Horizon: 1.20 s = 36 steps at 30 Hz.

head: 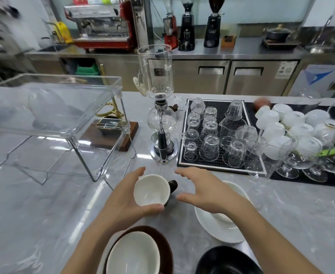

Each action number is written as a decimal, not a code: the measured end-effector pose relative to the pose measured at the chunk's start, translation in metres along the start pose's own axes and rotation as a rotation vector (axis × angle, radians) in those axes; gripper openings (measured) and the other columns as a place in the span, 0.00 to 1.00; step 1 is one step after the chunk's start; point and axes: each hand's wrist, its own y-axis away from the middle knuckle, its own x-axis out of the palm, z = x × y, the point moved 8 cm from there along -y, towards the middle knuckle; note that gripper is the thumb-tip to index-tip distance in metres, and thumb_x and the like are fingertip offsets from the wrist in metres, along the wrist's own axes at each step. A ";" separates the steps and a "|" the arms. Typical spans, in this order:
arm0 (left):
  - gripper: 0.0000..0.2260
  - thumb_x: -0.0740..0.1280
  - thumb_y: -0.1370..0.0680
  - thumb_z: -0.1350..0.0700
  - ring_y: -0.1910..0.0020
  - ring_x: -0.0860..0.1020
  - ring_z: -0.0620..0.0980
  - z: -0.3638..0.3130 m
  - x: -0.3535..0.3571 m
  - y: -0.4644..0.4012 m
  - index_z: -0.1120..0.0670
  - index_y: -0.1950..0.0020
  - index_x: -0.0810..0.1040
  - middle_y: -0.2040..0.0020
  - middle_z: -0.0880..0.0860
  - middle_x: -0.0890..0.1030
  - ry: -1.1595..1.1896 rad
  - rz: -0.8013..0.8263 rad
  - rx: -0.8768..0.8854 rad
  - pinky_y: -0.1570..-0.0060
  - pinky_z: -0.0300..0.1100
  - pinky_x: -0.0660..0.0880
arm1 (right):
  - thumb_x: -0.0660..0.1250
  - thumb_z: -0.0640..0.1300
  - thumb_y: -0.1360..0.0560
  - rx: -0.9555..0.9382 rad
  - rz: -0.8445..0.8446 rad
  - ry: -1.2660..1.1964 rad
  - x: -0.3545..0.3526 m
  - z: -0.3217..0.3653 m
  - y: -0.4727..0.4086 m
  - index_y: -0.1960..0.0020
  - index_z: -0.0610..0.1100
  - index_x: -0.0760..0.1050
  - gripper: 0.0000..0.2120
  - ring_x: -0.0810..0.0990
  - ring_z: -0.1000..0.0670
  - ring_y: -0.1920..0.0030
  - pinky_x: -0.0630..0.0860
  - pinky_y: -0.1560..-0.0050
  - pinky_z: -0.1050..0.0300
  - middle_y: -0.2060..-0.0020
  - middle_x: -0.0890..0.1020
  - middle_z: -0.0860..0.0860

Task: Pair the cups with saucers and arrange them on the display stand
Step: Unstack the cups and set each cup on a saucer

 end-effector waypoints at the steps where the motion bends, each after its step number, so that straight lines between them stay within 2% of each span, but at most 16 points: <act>1: 0.56 0.78 0.45 0.30 0.28 0.69 0.43 0.003 0.002 -0.001 0.44 0.21 0.61 0.24 0.44 0.69 -0.003 0.013 -0.007 0.30 0.45 0.68 | 0.71 0.57 0.27 -0.006 0.029 0.021 0.005 0.002 -0.005 0.23 0.51 0.64 0.36 0.67 0.53 0.26 0.61 0.27 0.58 0.25 0.69 0.53; 3: 0.58 0.79 0.44 0.31 0.27 0.67 0.43 0.009 0.006 -0.003 0.46 0.20 0.59 0.23 0.44 0.66 -0.032 0.047 -0.021 0.31 0.42 0.66 | 0.72 0.58 0.28 -0.002 0.090 0.036 0.017 0.006 -0.013 0.22 0.50 0.61 0.39 0.64 0.51 0.25 0.62 0.26 0.55 0.23 0.67 0.53; 5: 0.57 0.81 0.43 0.34 0.26 0.65 0.43 0.017 0.010 -0.005 0.47 0.20 0.58 0.23 0.44 0.64 -0.062 0.079 -0.033 0.31 0.39 0.63 | 0.73 0.58 0.31 0.007 0.141 0.033 0.028 0.010 -0.020 0.22 0.49 0.61 0.42 0.67 0.49 0.26 0.66 0.28 0.50 0.25 0.68 0.50; 9: 0.56 0.83 0.42 0.41 0.26 0.65 0.45 0.029 0.015 -0.008 0.50 0.20 0.60 0.25 0.44 0.66 -0.054 0.128 -0.056 0.31 0.40 0.64 | 0.76 0.56 0.34 0.000 0.173 0.052 0.042 0.014 -0.029 0.31 0.46 0.67 0.37 0.75 0.44 0.35 0.73 0.37 0.44 0.34 0.76 0.47; 11: 0.57 0.82 0.43 0.41 0.25 0.65 0.46 0.032 0.017 -0.008 0.50 0.20 0.59 0.24 0.46 0.66 -0.031 0.140 -0.069 0.28 0.42 0.64 | 0.77 0.54 0.36 0.006 0.182 0.039 0.047 0.012 -0.033 0.36 0.48 0.68 0.33 0.77 0.44 0.40 0.75 0.42 0.44 0.41 0.78 0.47; 13: 0.58 0.82 0.44 0.41 0.25 0.65 0.45 0.035 0.018 -0.009 0.49 0.19 0.59 0.23 0.45 0.66 -0.021 0.138 -0.076 0.28 0.41 0.63 | 0.79 0.53 0.37 0.014 0.190 0.006 0.052 0.012 -0.035 0.37 0.49 0.68 0.33 0.77 0.44 0.43 0.75 0.44 0.45 0.44 0.78 0.47; 22: 0.56 0.85 0.47 0.43 0.34 0.75 0.48 0.044 0.017 -0.010 0.46 0.22 0.64 0.30 0.45 0.74 0.049 0.100 -0.109 0.34 0.49 0.75 | 0.82 0.55 0.43 0.053 0.129 -0.107 0.058 0.010 -0.036 0.37 0.51 0.70 0.39 0.76 0.46 0.46 0.76 0.43 0.47 0.46 0.75 0.49; 29: 0.54 0.86 0.48 0.45 0.38 0.77 0.49 0.039 0.012 -0.007 0.45 0.25 0.68 0.35 0.44 0.76 0.104 0.064 -0.078 0.40 0.48 0.79 | 0.83 0.55 0.46 0.047 0.069 -0.145 0.047 0.011 -0.033 0.38 0.53 0.72 0.39 0.75 0.48 0.47 0.75 0.46 0.50 0.48 0.76 0.49; 31: 0.53 0.85 0.49 0.44 0.38 0.78 0.48 0.036 0.008 -0.005 0.45 0.26 0.69 0.36 0.43 0.77 0.133 0.049 -0.056 0.41 0.46 0.80 | 0.82 0.56 0.46 0.033 0.040 -0.168 0.041 0.014 -0.030 0.37 0.55 0.72 0.40 0.75 0.48 0.45 0.75 0.45 0.50 0.47 0.77 0.50; 33: 0.53 0.85 0.50 0.43 0.40 0.79 0.44 0.028 0.003 -0.001 0.43 0.27 0.70 0.37 0.40 0.77 0.162 0.033 -0.025 0.44 0.39 0.79 | 0.82 0.57 0.46 0.014 -0.001 -0.201 0.033 0.018 -0.021 0.35 0.56 0.72 0.41 0.75 0.49 0.44 0.75 0.43 0.52 0.45 0.78 0.51; 36: 0.52 0.84 0.50 0.40 0.42 0.79 0.38 0.012 -0.006 0.007 0.41 0.28 0.71 0.37 0.37 0.78 0.187 0.012 0.033 0.47 0.34 0.78 | 0.83 0.57 0.46 -0.015 -0.079 -0.272 0.021 0.023 -0.006 0.33 0.57 0.73 0.43 0.75 0.53 0.44 0.74 0.42 0.58 0.44 0.78 0.54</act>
